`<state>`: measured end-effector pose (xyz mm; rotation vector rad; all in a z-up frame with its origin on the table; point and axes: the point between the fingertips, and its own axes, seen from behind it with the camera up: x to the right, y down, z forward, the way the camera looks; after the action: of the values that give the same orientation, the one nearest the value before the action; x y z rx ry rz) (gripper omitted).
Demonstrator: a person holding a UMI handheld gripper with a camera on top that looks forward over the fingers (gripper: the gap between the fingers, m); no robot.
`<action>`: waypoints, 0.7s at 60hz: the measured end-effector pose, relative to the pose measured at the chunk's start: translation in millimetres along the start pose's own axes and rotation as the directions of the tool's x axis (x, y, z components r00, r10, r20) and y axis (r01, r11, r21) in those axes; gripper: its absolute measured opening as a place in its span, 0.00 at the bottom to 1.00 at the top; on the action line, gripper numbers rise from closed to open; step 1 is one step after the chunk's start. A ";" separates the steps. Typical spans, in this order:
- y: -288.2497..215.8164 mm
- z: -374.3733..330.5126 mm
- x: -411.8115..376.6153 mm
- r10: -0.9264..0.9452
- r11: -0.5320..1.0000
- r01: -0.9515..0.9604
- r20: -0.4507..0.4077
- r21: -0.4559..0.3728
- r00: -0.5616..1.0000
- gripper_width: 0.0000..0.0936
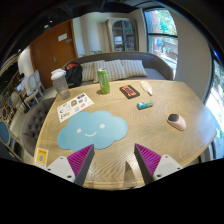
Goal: Arrange mouse
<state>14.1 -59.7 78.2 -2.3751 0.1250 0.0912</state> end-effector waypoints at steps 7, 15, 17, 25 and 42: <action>-0.1 0.7 14.6 -0.006 1.000 0.006 -0.011 0.017 1.000 0.90; 3.2 -2.8 58.9 0.010 1.000 -0.009 -0.034 0.029 0.999 0.89; 3.7 -0.8 74.1 0.013 0.999 -0.011 -0.043 0.033 0.999 0.89; 9.4 10.5 142.7 0.009 1.000 -0.007 -0.080 0.027 0.997 0.89; 7.4 74.9 281.8 -0.060 0.998 0.061 -0.138 0.003 0.989 0.89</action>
<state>290.8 -31.2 -9.7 -2.3751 0.1192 -0.1028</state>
